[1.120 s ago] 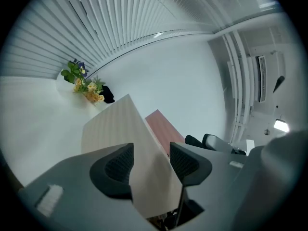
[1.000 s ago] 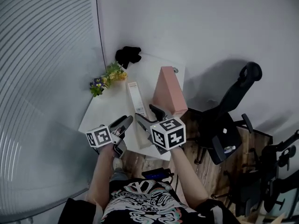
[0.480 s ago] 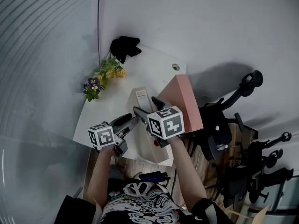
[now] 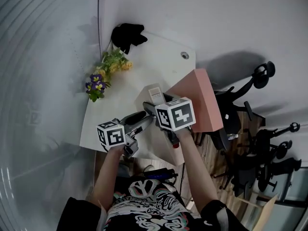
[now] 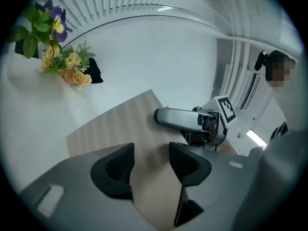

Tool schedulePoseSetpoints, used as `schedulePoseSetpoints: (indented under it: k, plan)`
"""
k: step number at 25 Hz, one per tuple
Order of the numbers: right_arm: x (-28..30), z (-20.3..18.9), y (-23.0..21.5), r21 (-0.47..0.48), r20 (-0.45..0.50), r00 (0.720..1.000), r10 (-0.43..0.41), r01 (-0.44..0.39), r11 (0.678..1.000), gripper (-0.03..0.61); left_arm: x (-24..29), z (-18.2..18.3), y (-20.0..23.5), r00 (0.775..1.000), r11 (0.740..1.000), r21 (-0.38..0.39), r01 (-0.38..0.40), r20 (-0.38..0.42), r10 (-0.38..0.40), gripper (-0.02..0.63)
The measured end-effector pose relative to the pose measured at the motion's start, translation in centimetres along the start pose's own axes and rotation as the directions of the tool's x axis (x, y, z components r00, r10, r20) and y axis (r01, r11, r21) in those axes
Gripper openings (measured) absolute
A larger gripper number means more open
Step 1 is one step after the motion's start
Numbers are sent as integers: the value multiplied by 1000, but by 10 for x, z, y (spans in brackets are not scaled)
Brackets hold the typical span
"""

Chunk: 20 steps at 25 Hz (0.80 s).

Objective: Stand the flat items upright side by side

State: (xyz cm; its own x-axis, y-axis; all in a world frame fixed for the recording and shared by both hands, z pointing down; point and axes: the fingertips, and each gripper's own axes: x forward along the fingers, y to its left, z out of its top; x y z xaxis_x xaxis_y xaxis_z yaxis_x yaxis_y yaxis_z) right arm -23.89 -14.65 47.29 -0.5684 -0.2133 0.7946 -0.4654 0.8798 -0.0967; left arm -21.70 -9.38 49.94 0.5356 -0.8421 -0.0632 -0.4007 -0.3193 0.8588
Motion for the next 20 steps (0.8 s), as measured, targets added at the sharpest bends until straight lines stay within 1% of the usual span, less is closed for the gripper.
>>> schedulePoseSetpoints:
  k: [4, 8, 12, 17, 20]
  plan:
    - [7, -1, 6, -6, -33, 999, 21, -22, 1000, 336, -3, 2, 1, 999, 999, -38, 36, 10, -35, 212]
    - [9, -4, 10, -7, -48, 999, 6, -6, 1000, 339, -6, 0, 3, 998, 997, -56, 60, 4, -60, 213]
    - [11, 1, 9, -12, -31, 1000, -4, 4, 1000, 337, -8, 3, 8, 998, 996, -59, 69, 8, -69, 222]
    - [7, -1, 8, -1, -31, 1000, -5, 5, 1000, 334, -7, -1, 4, 997, 994, -84, 74, 2, -75, 218]
    - [6, -1, 9, 3, -27, 1000, 0, 0, 1000, 333, -8, -1, 4, 996, 991, -106, 84, 14, -83, 218]
